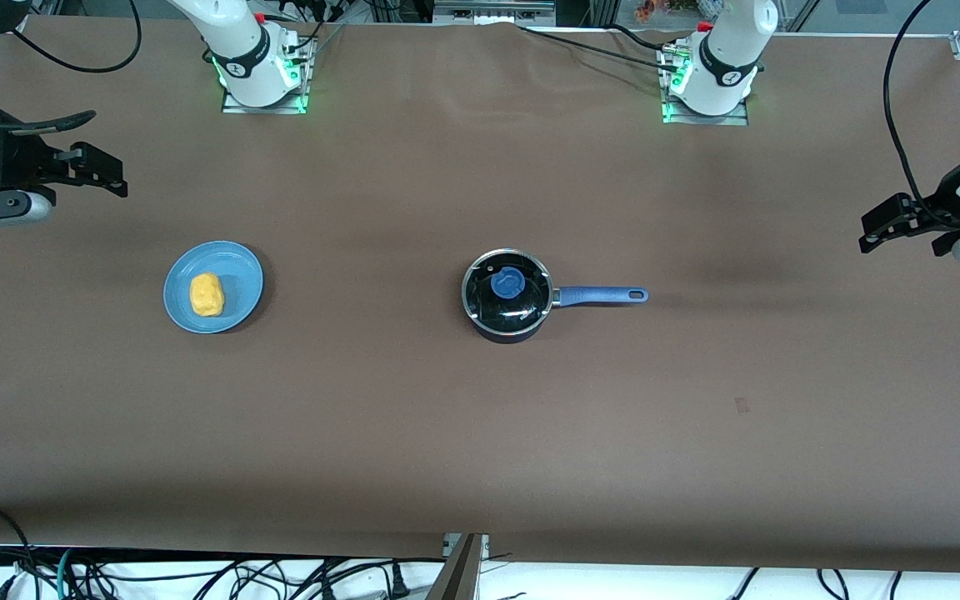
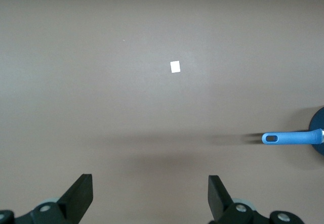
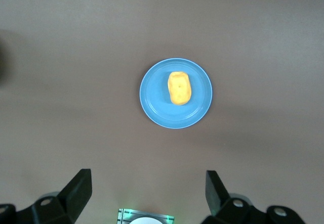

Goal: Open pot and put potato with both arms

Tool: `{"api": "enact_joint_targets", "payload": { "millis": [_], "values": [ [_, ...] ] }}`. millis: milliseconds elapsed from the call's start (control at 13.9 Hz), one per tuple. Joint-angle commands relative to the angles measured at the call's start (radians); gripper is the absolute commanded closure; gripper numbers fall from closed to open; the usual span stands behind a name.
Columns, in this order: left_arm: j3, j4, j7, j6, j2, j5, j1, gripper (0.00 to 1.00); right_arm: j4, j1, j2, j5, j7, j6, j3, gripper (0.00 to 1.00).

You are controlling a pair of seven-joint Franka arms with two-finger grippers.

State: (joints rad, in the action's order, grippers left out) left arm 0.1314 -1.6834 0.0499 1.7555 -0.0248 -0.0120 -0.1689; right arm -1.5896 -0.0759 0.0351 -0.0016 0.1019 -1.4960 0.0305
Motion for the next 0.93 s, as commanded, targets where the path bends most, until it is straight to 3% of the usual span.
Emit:
{"api": "enact_joint_targets", "payload": {
  "millis": [0, 861],
  "values": [
    [0.008, 0.036, 0.005, -0.024, -0.018, -0.022, -0.004, 0.0, 0.037, 0.011, 0.022, -0.008, 0.018, 0.011, -0.009, 0.01],
    [0.007, 0.064, 0.004, -0.033, -0.033, -0.023, -0.006, 0.0, 0.053, 0.011, 0.029, -0.003, 0.016, 0.013, -0.009, 0.01]
  ]
}}
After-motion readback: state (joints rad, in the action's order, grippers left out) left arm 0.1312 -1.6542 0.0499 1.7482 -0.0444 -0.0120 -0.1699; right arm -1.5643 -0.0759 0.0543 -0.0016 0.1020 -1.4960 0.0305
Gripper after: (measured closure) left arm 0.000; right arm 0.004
